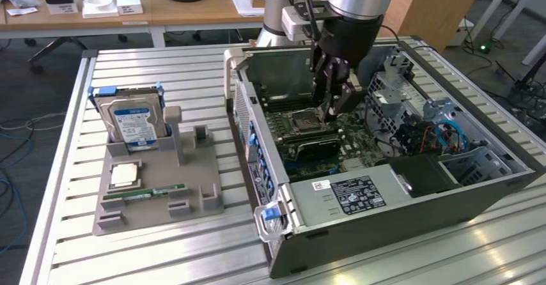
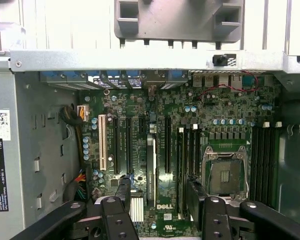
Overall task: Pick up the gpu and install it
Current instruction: 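Press down on the gpu until it lock into place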
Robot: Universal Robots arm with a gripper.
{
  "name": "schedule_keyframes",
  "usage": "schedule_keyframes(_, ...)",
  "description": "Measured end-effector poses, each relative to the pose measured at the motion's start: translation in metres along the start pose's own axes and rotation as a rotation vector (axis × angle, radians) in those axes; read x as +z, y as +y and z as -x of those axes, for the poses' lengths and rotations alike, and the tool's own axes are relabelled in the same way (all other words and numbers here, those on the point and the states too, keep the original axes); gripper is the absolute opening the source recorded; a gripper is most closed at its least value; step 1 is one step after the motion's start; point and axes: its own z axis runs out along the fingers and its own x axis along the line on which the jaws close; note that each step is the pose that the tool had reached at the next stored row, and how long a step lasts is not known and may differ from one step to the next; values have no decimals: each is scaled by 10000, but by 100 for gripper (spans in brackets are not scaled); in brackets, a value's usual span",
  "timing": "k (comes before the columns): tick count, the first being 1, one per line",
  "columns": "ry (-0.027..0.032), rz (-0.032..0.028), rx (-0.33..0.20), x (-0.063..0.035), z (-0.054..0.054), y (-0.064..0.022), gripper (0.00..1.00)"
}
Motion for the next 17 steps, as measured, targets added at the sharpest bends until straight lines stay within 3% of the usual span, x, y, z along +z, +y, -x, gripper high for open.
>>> schedule_keyframes(5,0,0,0,0,0,0,56)
schedule_keyframes(14,0,0,0,0,0,0,14)
schedule_keyframes(17,0,0,0,0,0,0,11)
